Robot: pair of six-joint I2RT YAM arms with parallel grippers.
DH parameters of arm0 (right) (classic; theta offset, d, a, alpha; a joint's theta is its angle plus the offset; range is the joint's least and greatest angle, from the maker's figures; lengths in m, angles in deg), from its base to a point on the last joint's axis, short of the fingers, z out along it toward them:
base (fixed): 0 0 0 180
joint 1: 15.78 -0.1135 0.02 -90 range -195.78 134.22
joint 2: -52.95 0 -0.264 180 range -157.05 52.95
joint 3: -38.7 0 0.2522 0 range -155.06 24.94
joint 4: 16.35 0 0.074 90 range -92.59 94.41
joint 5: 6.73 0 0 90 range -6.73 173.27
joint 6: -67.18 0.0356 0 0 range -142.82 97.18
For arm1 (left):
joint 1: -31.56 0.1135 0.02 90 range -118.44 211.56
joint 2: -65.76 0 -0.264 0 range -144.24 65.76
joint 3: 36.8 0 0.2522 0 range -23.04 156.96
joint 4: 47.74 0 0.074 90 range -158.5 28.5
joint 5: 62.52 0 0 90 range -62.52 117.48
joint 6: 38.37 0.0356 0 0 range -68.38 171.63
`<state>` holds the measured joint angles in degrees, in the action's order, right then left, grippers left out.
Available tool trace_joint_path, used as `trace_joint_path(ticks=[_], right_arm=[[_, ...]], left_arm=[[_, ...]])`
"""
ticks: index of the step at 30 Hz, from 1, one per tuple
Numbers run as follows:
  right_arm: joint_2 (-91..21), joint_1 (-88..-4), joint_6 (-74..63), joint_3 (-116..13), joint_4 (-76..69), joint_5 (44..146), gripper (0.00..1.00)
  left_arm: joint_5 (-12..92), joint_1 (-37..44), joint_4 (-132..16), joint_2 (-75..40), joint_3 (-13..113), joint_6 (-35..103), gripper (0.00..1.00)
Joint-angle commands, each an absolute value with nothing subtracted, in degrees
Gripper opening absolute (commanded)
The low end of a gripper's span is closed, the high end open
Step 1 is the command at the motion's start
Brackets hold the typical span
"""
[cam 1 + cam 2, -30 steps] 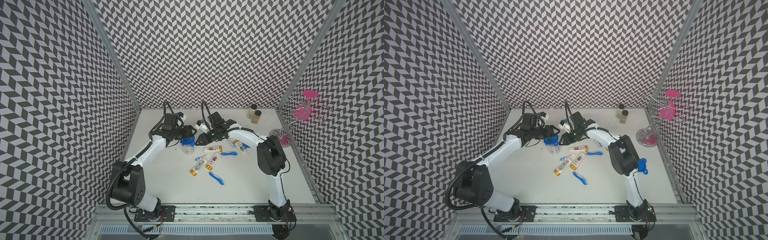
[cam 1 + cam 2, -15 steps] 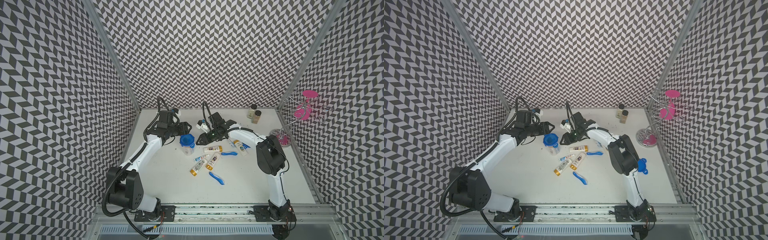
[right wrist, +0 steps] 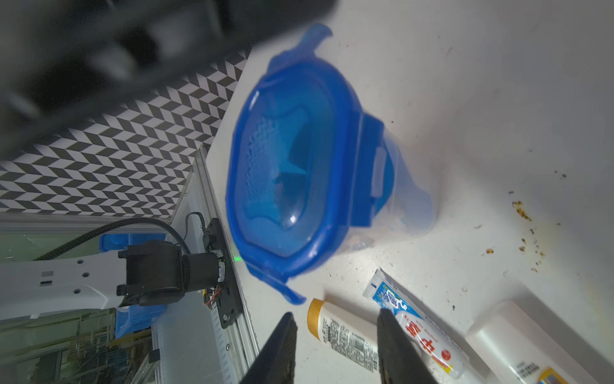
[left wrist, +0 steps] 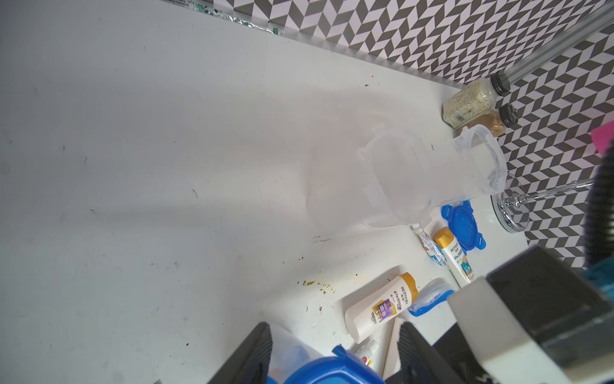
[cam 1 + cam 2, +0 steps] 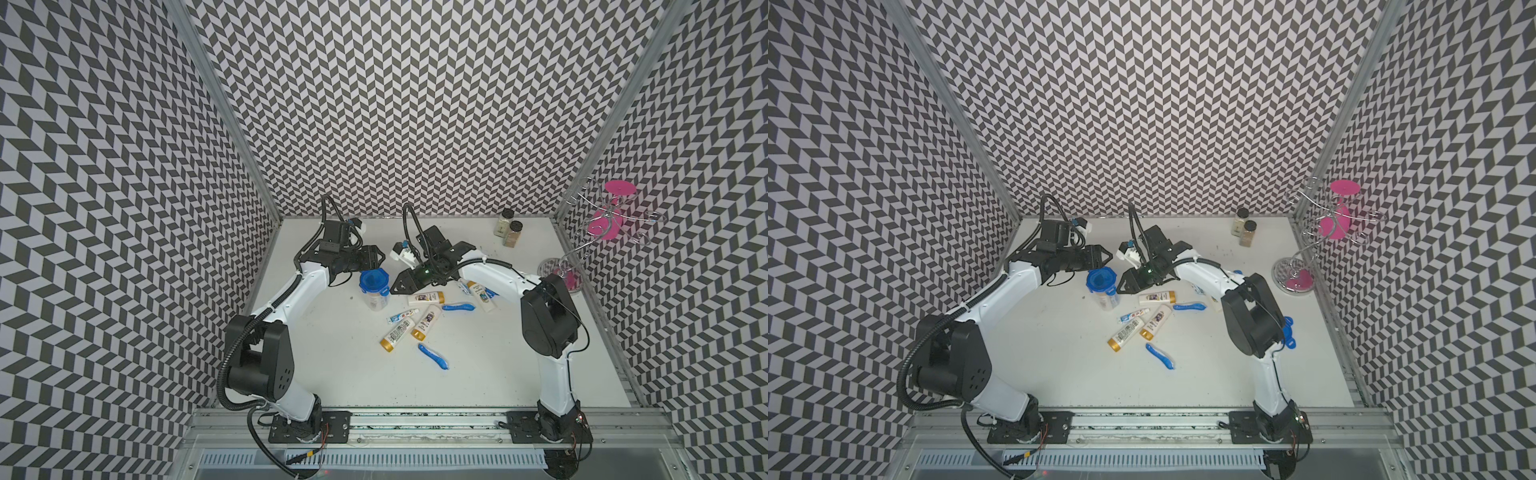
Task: Pack away toiletry kits
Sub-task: Close the fastener on the container.
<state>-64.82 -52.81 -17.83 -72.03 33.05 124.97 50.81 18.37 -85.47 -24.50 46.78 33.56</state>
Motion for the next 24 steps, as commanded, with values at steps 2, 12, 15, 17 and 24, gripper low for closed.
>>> trace_joint_path(ticks=[2,12,15,17,24], right_arm=[[-67.4,-53.2,-17.9,-74.8,31.3,126.7,0.40],[-69.8,-53.4,-18.4,-76.2,31.2,126.2,0.40],[-70.6,-53.4,-18.2,-77.5,31.2,126.0,0.39],[-70.8,-53.4,-17.8,-77.8,30.6,126.3,0.39],[-71.7,-53.0,-16.5,-78.9,29.3,126.5,0.39]], left_arm=[[52.8,18.6,-84.2,-23.8,44.7,32.4,0.64],[56.3,18.6,-80.8,-22.1,39.4,29.3,0.63],[57.3,18.6,-79.6,-21.7,38.0,27.0,0.62],[57.9,18.4,-78.8,-21.1,36.8,25.6,0.62],[59.8,17.8,-74.7,-18.1,32.0,20.9,0.61]])
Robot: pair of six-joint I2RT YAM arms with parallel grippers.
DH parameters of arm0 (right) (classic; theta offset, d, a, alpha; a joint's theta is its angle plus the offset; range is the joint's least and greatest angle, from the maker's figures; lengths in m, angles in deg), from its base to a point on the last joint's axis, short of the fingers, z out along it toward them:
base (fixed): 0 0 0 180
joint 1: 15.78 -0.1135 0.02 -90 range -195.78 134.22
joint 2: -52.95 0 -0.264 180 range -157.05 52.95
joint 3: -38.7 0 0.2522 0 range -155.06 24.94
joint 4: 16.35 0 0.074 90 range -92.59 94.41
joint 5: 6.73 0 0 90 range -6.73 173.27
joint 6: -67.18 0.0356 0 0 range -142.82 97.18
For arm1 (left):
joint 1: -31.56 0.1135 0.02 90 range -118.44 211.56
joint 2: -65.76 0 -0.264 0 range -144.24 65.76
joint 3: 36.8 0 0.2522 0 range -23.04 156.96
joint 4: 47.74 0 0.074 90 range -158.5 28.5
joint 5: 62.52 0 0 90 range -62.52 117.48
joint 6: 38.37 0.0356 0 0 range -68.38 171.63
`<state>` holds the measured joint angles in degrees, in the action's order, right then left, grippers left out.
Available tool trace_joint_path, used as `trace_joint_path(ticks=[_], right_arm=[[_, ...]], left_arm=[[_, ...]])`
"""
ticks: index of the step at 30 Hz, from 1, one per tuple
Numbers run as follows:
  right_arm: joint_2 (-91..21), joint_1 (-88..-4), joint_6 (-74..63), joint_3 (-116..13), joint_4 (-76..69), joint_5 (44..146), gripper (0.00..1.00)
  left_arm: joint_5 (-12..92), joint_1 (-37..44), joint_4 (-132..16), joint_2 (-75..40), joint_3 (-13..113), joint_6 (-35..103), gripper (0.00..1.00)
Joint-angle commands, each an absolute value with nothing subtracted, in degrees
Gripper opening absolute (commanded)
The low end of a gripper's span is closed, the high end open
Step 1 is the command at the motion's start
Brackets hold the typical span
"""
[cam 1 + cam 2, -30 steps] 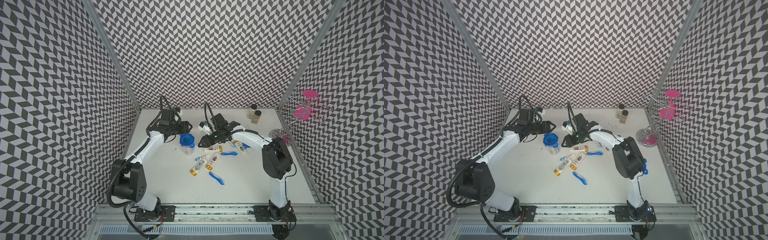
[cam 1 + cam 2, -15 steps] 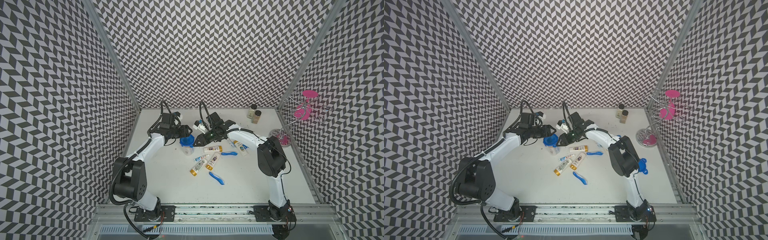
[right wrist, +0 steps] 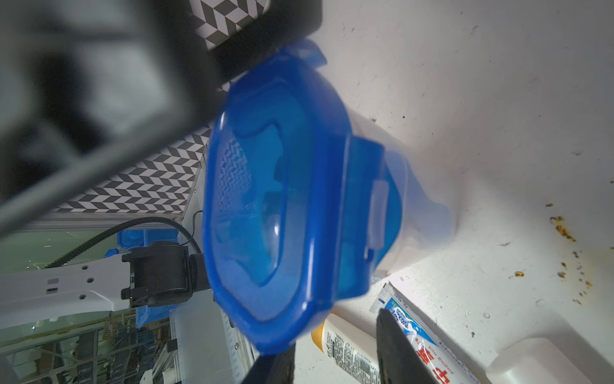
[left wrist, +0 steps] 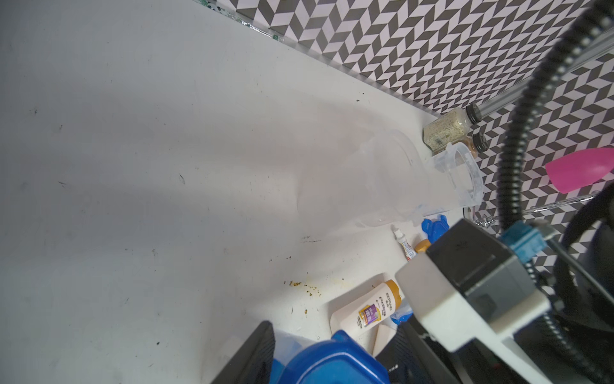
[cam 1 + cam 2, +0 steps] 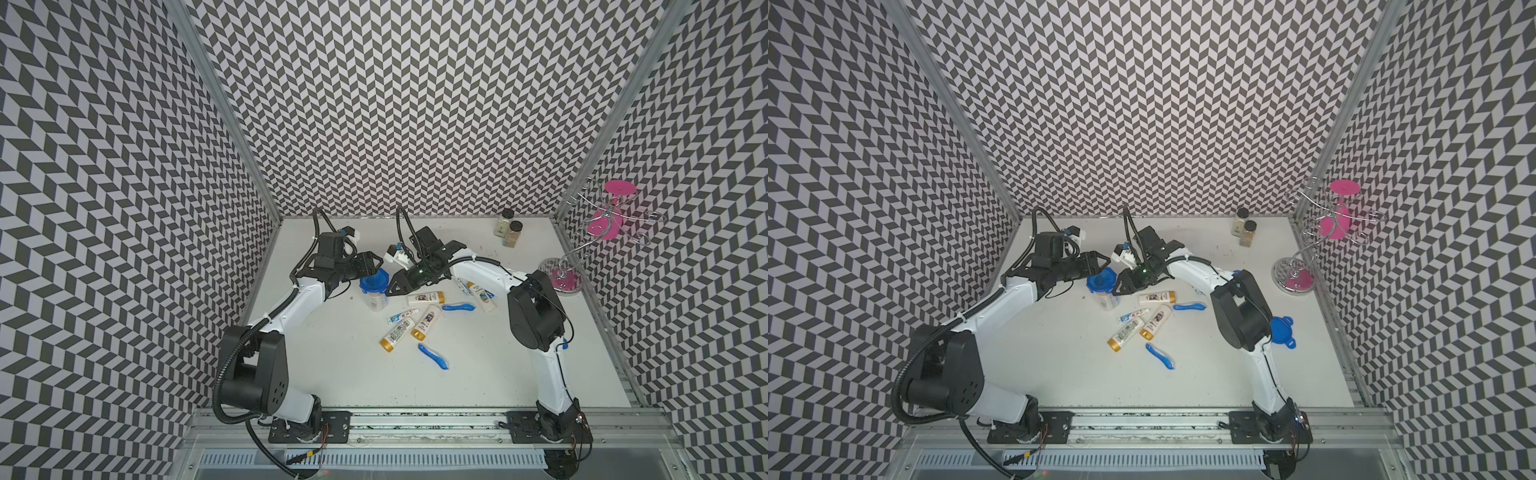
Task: Pack away toiletry kits
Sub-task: Close the fastener on the container.
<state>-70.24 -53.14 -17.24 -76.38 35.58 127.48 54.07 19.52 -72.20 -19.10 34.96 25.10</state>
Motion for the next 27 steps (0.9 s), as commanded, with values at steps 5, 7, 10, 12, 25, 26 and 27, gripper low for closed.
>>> trace_joint_path(ticks=[5,7,10,12,25,26,27], right_arm=[[-71.8,-52.6,-15.4,-79.0,27.7,126.7,0.39],[-71.8,-52.5,-15.3,-79.1,27.6,126.7,0.39],[-71.7,-52.4,-15.3,-78.9,27.6,126.7,0.39],[-71.5,-52.3,-15.3,-78.5,27.3,126.6,0.38],[-69.1,-52.2,-16.5,-74.1,27.4,125.8,0.38],[-68.9,-52.2,-16.7,-74.0,27.5,125.6,0.38],[-68.8,-52.2,-16.7,-74.0,27.7,125.3,0.38]], left_arm=[[61.7,17.9,-71.9,-17.0,30.1,16.8,0.62],[62.3,18.1,-71.3,-16.8,29.6,15.7,0.63],[62.9,18.5,-71.3,-16.9,29.5,14.7,0.64],[61.7,18.6,-72.2,-16.9,29.9,15.3,0.64],[56.8,24.4,-78.3,-17.9,40.3,27.0,0.64],[57.0,24.4,-78.6,-18.8,40.9,27.5,0.64],[57.1,24.4,-78.6,-19.8,41.4,27.9,0.64]])
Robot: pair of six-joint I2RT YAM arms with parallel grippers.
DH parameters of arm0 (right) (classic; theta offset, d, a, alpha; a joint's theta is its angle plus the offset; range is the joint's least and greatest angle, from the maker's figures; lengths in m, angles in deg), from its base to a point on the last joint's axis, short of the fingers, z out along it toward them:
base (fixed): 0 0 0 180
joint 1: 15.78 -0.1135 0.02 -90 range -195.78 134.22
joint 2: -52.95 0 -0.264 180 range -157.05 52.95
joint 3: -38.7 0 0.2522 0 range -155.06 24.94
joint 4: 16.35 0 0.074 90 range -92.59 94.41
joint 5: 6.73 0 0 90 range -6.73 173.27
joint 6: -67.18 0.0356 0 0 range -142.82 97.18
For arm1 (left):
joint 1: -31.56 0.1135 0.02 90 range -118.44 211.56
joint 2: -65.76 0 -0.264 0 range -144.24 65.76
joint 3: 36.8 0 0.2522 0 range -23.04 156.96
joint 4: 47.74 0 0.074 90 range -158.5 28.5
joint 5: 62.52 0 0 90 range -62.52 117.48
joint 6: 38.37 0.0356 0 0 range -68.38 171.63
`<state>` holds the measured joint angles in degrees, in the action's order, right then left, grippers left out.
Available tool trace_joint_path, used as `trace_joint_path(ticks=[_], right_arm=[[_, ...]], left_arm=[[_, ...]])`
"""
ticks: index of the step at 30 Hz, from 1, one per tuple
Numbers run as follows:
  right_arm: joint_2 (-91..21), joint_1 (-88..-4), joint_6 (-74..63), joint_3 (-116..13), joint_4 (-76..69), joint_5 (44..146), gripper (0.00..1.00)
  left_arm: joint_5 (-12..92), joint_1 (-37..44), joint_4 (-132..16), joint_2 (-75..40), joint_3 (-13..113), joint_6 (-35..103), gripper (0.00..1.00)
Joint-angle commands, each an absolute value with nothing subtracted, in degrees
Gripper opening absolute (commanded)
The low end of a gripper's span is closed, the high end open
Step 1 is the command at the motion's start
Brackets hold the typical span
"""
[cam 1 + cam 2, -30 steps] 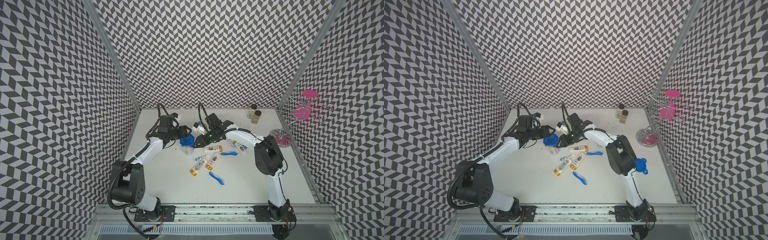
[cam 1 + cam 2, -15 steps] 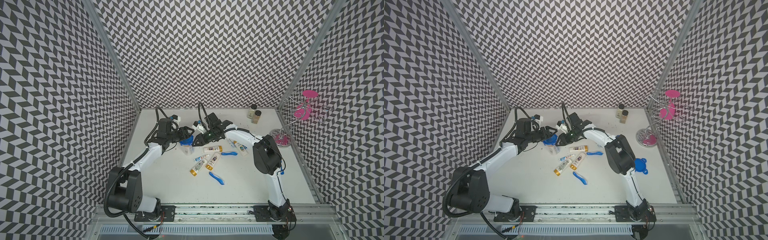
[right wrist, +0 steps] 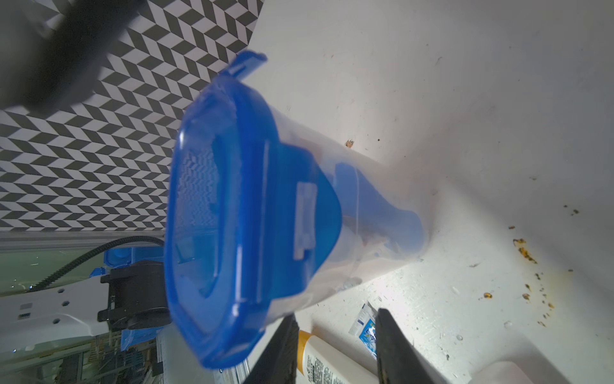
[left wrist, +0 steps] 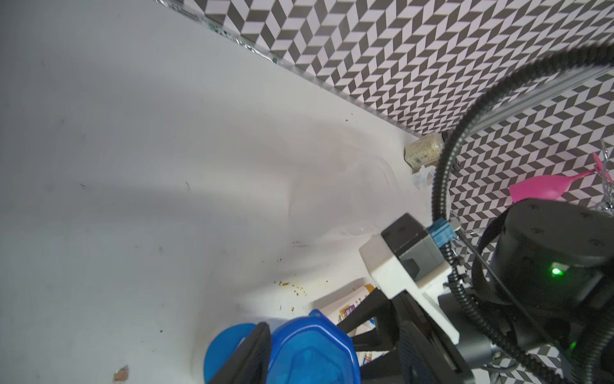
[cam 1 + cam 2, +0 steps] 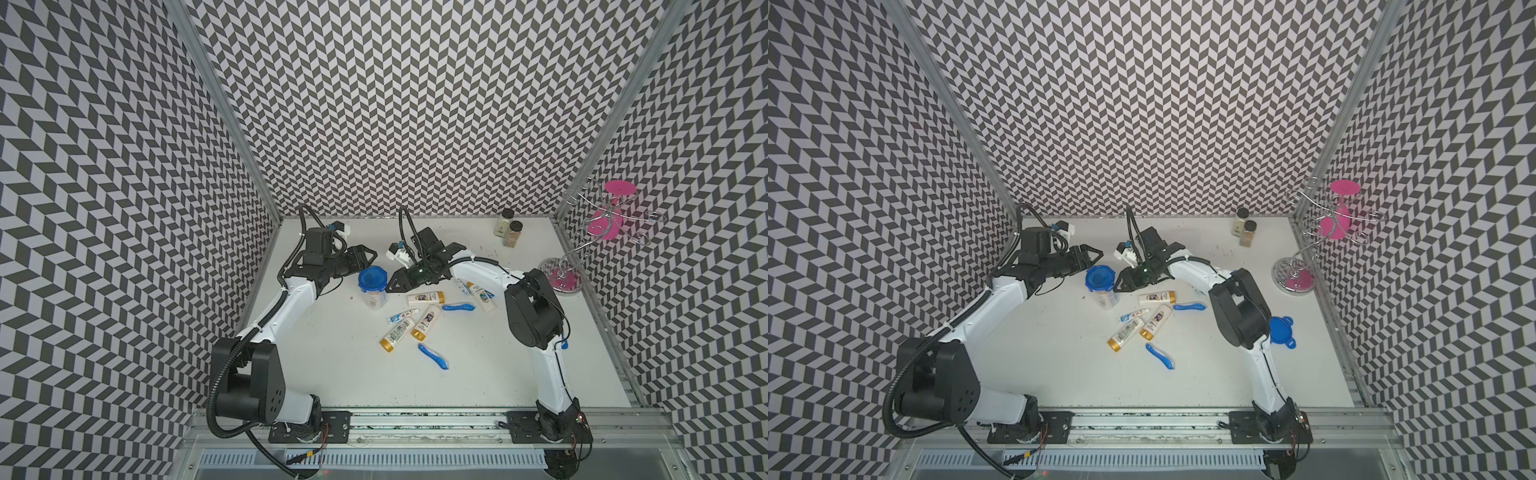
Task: Pack away toiletry kits
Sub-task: Close the fastener on the container.
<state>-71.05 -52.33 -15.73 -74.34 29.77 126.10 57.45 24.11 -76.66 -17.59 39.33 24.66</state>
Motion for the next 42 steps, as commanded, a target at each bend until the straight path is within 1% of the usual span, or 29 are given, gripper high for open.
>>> trace_joint_path(ticks=[1,6,10,15,22,29,36,42], right_arm=[[-68.7,-52.2,-16.9,-73.8,28.0,125.2,0.38],[-67.5,-52.2,-18.1,-73.6,30.2,123.5,0.38],[-64.3,-52.6,-21.1,-73.0,34.9,118.6,0.38],[-60.4,-53.6,-20.0,-72.7,35.0,118.4,0.38],[-65.4,-54.3,-19.0,-81.0,35.9,121.7,0.38],[-70.0,-54.6,-19.1,-82.9,35.8,122.1,0.38],[-71.5,-55.2,-20.3,-81.9,36.9,119.4,0.38],[-71.8,-56.3,-20.6,-81.9,37.9,116.7,0.38]], left_arm=[[57.4,24.4,-78.4,-20.5,41.6,28.0,0.64],[58.0,24.0,-77.7,-21.4,40.6,27.8,0.64],[59.6,24.0,-76.1,-21.1,38.2,27.4,0.65],[61.9,24.0,-74.4,-20.5,36.5,26.3,0.65],[63.2,24.0,-73.7,-19.8,34.1,25.8,0.65],[64.4,23.9,-71.3,-18.5,31.7,22.5,0.65],[66.6,23.9,-64.2,-16.2,26.0,14.2,0.65],[64.2,22.6,-58.0,-13.4,21.4,4.8,0.66]])
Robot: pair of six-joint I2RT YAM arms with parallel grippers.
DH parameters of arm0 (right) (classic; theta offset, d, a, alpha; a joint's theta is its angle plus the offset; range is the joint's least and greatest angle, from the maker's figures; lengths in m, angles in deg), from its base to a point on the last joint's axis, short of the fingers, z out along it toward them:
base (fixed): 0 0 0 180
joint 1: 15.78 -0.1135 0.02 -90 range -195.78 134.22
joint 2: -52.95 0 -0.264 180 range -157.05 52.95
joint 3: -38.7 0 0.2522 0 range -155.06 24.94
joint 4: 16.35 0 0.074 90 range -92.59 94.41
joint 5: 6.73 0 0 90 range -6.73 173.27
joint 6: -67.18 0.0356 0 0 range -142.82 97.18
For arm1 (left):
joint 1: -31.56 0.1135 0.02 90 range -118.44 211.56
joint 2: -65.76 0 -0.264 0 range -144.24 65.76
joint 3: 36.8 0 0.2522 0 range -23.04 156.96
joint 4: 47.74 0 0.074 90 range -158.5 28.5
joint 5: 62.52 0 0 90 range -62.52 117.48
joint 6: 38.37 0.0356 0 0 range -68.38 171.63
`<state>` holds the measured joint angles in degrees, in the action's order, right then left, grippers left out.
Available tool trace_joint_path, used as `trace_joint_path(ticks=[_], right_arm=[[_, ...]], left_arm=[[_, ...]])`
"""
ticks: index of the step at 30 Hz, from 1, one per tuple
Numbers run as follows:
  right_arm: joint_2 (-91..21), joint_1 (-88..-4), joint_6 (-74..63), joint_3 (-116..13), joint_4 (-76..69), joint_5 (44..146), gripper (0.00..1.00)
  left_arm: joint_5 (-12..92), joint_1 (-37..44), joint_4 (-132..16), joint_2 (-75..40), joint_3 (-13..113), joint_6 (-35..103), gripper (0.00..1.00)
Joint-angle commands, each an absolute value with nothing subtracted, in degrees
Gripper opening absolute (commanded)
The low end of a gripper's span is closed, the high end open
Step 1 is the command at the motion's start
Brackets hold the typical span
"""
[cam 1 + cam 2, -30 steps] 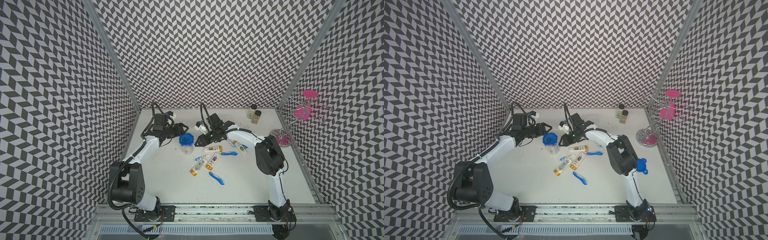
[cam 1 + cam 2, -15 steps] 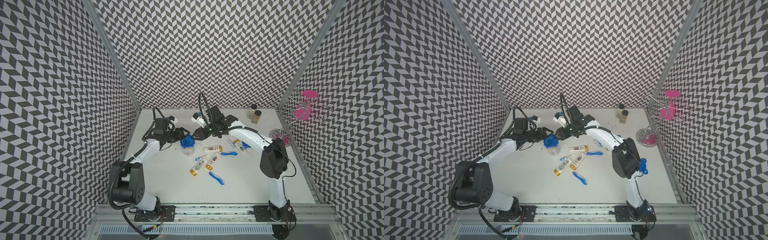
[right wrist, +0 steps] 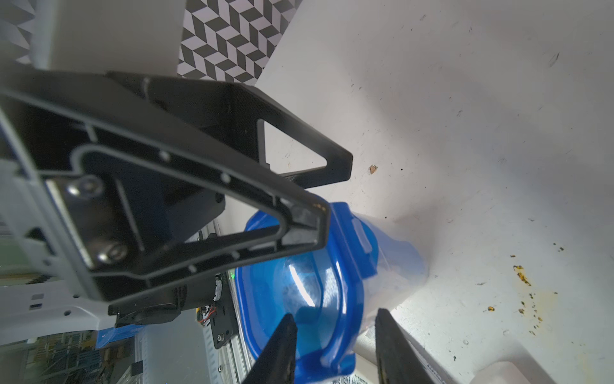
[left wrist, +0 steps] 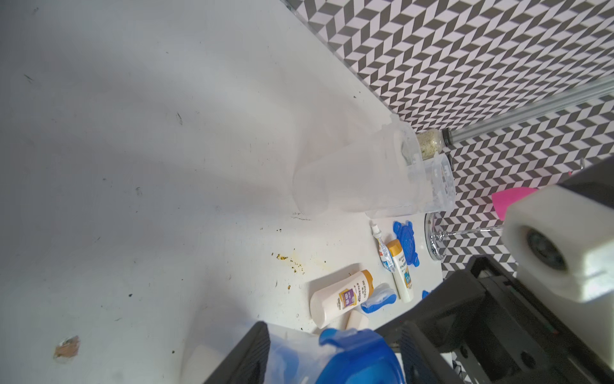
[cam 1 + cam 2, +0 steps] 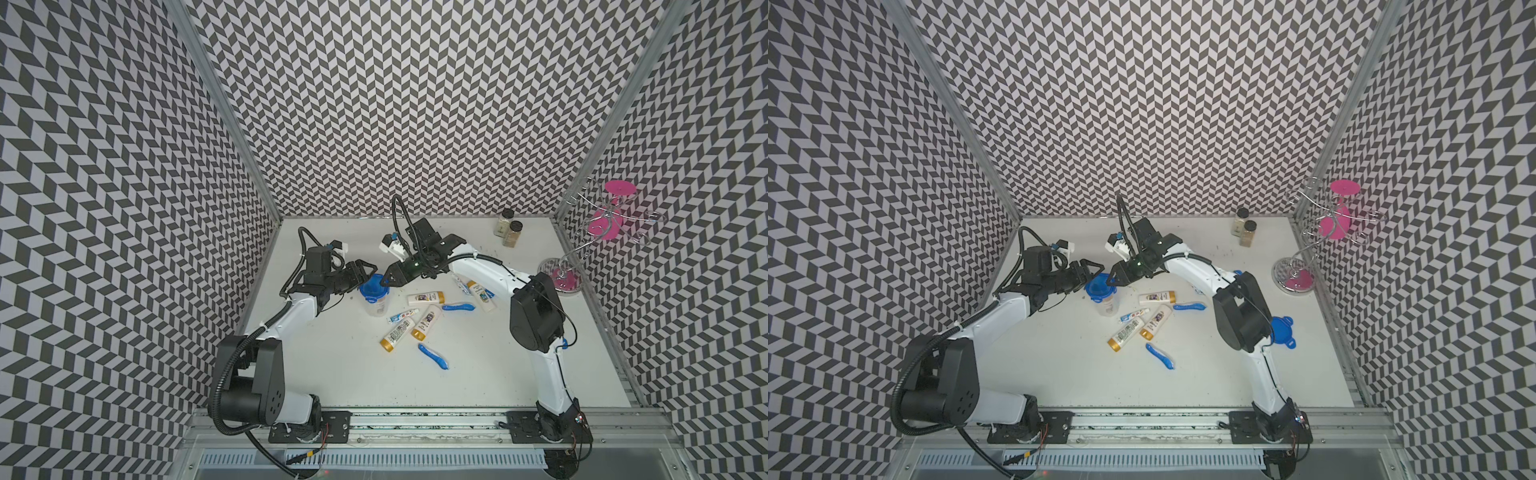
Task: Pack away toiletry kits
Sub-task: Close the fastener on the container.
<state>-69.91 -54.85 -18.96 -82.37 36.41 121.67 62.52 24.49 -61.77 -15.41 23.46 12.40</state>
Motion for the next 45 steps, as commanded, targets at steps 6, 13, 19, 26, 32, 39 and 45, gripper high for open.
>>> trace_joint_path(ticks=[6,13,19,26,32,39,45], right_arm=[[-71.6,-57.0,-20.1,-81.6,38.7,115.3,0.38],[-69.9,-57.0,-19.7,-80.3,38.6,114.2,0.39],[-68.1,-57.0,-20.2,-81.6,39.3,113.1,0.40],[-66.3,-57.4,-21.5,-82.9,41.5,111.2,0.40],[-65.6,-58.1,-22.0,-82.5,42.0,111.3,0.40],[-66.1,-59.4,-22.6,-81.7,42.1,111.2,0.40],[-66.0,-60.4,-23.4,-80.7,43.2,108.0,0.40]], left_arm=[[57.3,19.3,-44.3,-11.5,11.7,-11.7,0.61],[50.5,22.2,-52.9,-9.6,15.8,-6.5,0.62],[50.4,27.1,-67.8,-5.7,20.6,6.6,0.65],[50.9,25.5,-86.1,1.7,24.6,18.4,0.71],[52.4,19.1,-94.9,10.0,19.9,16.9,0.90],[54.2,11.2,-91.7,15.6,12.0,10.8,0.99],[53.2,10.9,-87.1,19.7,5.4,5.9,0.90]])
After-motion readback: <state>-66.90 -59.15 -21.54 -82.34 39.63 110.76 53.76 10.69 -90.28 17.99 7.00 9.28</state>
